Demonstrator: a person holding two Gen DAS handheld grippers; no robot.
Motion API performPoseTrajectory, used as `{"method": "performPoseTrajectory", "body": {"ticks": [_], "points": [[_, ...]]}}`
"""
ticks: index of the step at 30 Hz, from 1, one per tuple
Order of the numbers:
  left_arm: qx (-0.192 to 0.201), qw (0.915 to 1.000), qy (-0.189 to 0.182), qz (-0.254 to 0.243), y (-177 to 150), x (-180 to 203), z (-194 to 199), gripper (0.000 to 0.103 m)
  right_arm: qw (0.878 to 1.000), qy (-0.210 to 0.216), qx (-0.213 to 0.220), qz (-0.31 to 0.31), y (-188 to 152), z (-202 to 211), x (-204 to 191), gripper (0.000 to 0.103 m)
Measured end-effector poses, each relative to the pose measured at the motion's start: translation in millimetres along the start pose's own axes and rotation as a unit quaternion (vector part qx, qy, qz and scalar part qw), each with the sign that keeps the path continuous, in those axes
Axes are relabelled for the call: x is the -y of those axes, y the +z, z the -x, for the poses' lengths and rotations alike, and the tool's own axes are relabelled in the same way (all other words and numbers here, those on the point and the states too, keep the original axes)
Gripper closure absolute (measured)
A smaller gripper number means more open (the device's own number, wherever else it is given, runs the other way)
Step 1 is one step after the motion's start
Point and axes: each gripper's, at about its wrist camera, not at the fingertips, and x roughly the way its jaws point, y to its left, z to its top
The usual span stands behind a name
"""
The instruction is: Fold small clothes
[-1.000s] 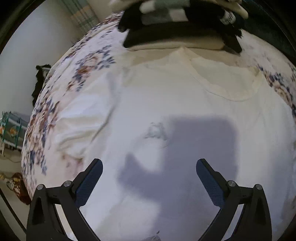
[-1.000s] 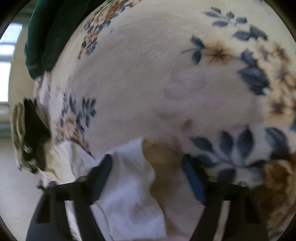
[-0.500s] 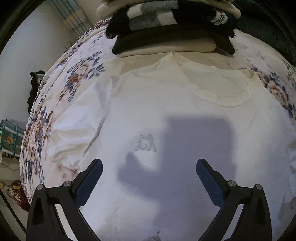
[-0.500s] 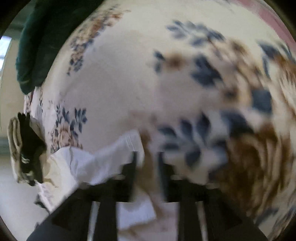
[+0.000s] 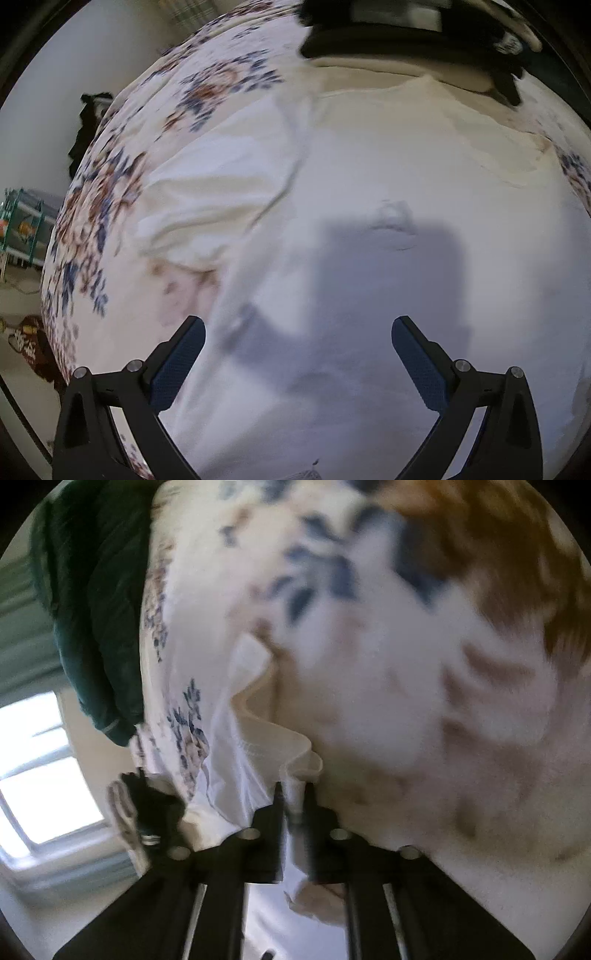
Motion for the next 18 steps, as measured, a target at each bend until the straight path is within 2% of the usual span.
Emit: {"method": "performPoseTrajectory", "body": {"ticks": [1, 3, 5, 6, 8, 9, 11, 13, 14, 16, 17, 18], "points": [[-0.001, 1.0000, 0.002, 0.005, -1, -9, 0, 0.000, 1.000, -0.012, 0.008, 0.024, -4, 3, -12, 0.098], [-0.004, 0.9999, 0.007, 0.013, -4, -27, -1, 0.000, 0.992, -0.049, 0.020, 0.112, -19, 4, -55, 0.098], [-0.007, 0.9996, 0.012, 0.024, -8, -46, -2, 0.000, 0.972, -0.085, 0.021, 0.218, -47, -1, -102, 0.098], [-0.009, 0.9994, 0.015, 0.028, -10, -55, -3, 0.000, 0.950, -0.105, 0.016, 0.292, -72, -10, -131, 0.098], [-0.014, 0.9990, 0.021, 0.038, -15, -73, -6, 0.000, 0.912, -0.135, 0.006, 0.387, -111, -27, -162, 0.098], [-0.015, 0.9987, 0.025, 0.041, -18, -81, -7, 0.000, 0.881, -0.148, -0.006, 0.449, -144, -44, -179, 0.098], [-0.017, 0.9983, 0.034, 0.045, -24, -97, -10, 0.000, 0.833, -0.174, -0.019, 0.525, -189, -71, -191, 0.098], [-0.021, 0.9979, 0.039, 0.048, -28, -111, -13, 0.000, 0.771, -0.199, -0.032, 0.604, -243, -97, -189, 0.098], [-0.022, 0.9977, 0.041, 0.050, -30, -117, -14, 0.000, 0.748, -0.211, -0.043, 0.628, -260, -112, -189, 0.098], [-0.024, 0.9973, 0.041, 0.055, -34, -128, -16, 0.000, 0.685, -0.255, -0.075, 0.678, -297, -137, -173, 0.097], [-0.026, 0.9972, 0.041, 0.057, -35, -132, -17, 0.000, 0.661, -0.272, -0.088, 0.694, -308, -140, -161, 0.096], [-0.027, 0.9970, 0.040, 0.060, -36, -136, -17, 0.000, 0.646, -0.277, -0.108, 0.703, -320, -143, -151, 0.088]]}}
